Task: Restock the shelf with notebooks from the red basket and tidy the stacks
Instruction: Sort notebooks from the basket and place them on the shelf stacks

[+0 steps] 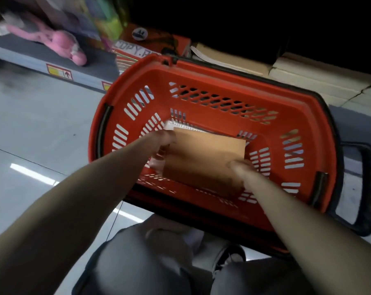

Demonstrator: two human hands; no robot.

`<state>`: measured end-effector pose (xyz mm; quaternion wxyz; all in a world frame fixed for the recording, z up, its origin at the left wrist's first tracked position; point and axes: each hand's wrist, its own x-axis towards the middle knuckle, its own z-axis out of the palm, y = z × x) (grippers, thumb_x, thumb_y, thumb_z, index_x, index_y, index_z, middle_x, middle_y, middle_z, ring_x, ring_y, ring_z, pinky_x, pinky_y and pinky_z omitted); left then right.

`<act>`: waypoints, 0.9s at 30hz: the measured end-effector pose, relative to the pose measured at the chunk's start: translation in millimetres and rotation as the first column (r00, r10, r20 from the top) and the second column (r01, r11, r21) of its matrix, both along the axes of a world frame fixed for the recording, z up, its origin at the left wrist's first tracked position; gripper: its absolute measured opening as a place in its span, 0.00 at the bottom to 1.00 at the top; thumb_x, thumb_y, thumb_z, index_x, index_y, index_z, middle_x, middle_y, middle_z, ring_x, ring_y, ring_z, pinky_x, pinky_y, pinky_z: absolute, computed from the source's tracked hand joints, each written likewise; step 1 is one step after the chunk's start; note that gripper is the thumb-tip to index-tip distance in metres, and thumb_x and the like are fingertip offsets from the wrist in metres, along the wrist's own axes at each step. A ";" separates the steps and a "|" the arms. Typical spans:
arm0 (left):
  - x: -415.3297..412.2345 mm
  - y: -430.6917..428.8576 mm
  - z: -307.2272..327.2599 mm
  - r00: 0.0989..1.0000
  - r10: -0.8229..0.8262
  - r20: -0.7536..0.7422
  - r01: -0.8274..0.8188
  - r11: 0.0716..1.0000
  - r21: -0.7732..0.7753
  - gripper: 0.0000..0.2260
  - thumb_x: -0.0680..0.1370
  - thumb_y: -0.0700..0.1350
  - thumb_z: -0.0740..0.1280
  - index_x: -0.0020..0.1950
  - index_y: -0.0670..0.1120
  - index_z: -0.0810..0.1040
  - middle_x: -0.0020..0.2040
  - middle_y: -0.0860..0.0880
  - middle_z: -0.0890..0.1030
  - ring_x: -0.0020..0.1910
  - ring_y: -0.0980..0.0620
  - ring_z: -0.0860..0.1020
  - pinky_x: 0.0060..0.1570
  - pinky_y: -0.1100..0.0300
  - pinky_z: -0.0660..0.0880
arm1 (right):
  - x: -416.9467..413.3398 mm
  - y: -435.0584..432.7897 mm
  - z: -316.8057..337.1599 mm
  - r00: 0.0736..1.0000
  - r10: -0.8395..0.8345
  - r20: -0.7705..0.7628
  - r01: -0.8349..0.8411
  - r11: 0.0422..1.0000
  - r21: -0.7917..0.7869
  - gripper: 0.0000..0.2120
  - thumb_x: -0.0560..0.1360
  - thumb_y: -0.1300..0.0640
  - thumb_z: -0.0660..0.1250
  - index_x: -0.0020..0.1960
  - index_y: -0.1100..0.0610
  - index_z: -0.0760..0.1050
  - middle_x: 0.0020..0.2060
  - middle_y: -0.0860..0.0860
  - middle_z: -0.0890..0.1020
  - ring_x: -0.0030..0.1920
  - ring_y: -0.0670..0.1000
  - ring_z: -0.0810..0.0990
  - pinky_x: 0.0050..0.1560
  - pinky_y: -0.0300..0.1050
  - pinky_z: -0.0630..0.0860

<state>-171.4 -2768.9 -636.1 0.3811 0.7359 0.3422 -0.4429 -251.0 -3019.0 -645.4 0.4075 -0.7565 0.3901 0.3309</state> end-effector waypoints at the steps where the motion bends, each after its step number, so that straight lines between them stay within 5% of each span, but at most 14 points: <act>1: -0.5 -0.4 1.2 1.000 0.016 0.010 -0.016 1.000 -0.008 0.12 0.79 0.47 0.64 0.57 0.42 0.77 0.48 0.45 0.79 0.47 0.46 0.78 0.48 0.52 0.80 | 0.9 -0.2 6.3 1.000 -0.015 -0.011 0.015 1.000 -0.015 0.19 0.78 0.52 0.69 0.65 0.60 0.80 0.61 0.55 0.81 0.62 0.59 0.81 0.56 0.48 0.79; 4: -1.3 -1.5 6.4 0.999 0.000 0.043 -0.001 1.000 0.022 0.08 0.82 0.47 0.63 0.51 0.43 0.75 0.48 0.44 0.78 0.45 0.47 0.77 0.40 0.56 0.76 | 5.8 -4.8 8.4 0.997 -0.078 0.015 0.078 0.996 -0.038 0.22 0.79 0.51 0.67 0.68 0.60 0.74 0.62 0.57 0.80 0.61 0.61 0.81 0.52 0.47 0.76; 7: -4.0 0.4 14.6 0.999 0.050 0.022 -0.049 0.998 -0.042 0.11 0.78 0.45 0.67 0.59 0.45 0.74 0.59 0.43 0.76 0.59 0.44 0.76 0.61 0.49 0.77 | 11.4 -23.5 -21.6 0.984 -0.167 0.066 0.167 0.986 0.008 0.24 0.73 0.50 0.65 0.67 0.58 0.73 0.62 0.58 0.82 0.57 0.63 0.83 0.59 0.60 0.81; 9: -6.4 -0.3 20.7 0.999 0.046 -0.019 -0.048 0.994 -0.096 0.17 0.76 0.45 0.68 0.64 0.46 0.73 0.62 0.43 0.76 0.63 0.40 0.76 0.66 0.42 0.74 | 9.6 -16.9 12.8 0.963 -0.242 0.117 0.240 0.970 0.032 0.16 0.77 0.54 0.66 0.63 0.59 0.73 0.58 0.56 0.82 0.56 0.61 0.83 0.60 0.59 0.81; 11: -12.3 -4.1 36.8 0.997 0.076 -0.030 -0.080 0.983 -0.167 0.13 0.79 0.42 0.66 0.63 0.44 0.74 0.63 0.42 0.77 0.62 0.40 0.77 0.63 0.44 0.76 | 8.1 -12.8 46.3 0.949 -0.280 0.144 0.274 0.960 0.058 0.07 0.80 0.62 0.67 0.58 0.58 0.74 0.51 0.57 0.81 0.51 0.58 0.82 0.54 0.53 0.81; 14: -25.3 -11.5 66.5 0.989 0.135 0.067 -0.114 0.961 -0.252 0.06 0.82 0.36 0.62 0.57 0.41 0.77 0.57 0.41 0.80 0.52 0.44 0.80 0.48 0.51 0.79 | 10.4 -22.7 75.5 0.935 -0.261 0.238 0.245 0.965 0.094 0.09 0.78 0.67 0.69 0.58 0.62 0.78 0.49 0.58 0.83 0.47 0.56 0.81 0.42 0.48 0.78; 17: -37.9 -16.2 102.8 0.939 0.216 0.266 -0.141 0.951 -0.274 0.05 0.80 0.32 0.66 0.53 0.40 0.78 0.57 0.38 0.80 0.50 0.44 0.80 0.47 0.53 0.79 | 5.0 -35.4 115.0 0.909 -0.234 0.346 0.203 0.971 0.123 0.08 0.78 0.66 0.71 0.57 0.64 0.79 0.53 0.59 0.84 0.51 0.55 0.82 0.51 0.50 0.80; 20: -56.5 -21.6 163.9 0.869 0.271 0.413 -0.147 0.940 -0.309 0.02 0.80 0.34 0.68 0.50 0.40 0.79 0.46 0.41 0.81 0.38 0.47 0.78 0.30 0.59 0.78 | -8.3 -47.5 163.5 0.889 -0.245 0.387 0.175 0.962 0.208 0.09 0.77 0.60 0.73 0.56 0.59 0.82 0.55 0.58 0.86 0.53 0.60 0.86 0.58 0.63 0.82; 24: -91.5 -31.1 253.6 0.809 0.275 0.520 -0.012 0.892 -0.452 0.04 0.83 0.41 0.65 0.51 0.46 0.79 0.46 0.44 0.82 0.41 0.49 0.81 0.34 0.58 0.79 | -46.4 -59.7 249.0 0.801 -0.307 0.514 0.154 0.935 0.319 0.08 0.79 0.55 0.71 0.57 0.55 0.81 0.49 0.57 0.88 0.50 0.61 0.87 0.57 0.64 0.82; 27: -116.2 -37.8 299.3 0.802 0.236 0.549 0.105 0.848 -0.519 0.11 0.80 0.46 0.70 0.61 0.59 0.77 0.55 0.46 0.84 0.53 0.43 0.84 0.42 0.44 0.84 | -82.9 -74.0 304.9 0.725 -0.395 0.564 0.120 0.879 0.461 0.09 0.81 0.57 0.69 0.61 0.55 0.79 0.51 0.57 0.88 0.52 0.61 0.87 0.55 0.61 0.83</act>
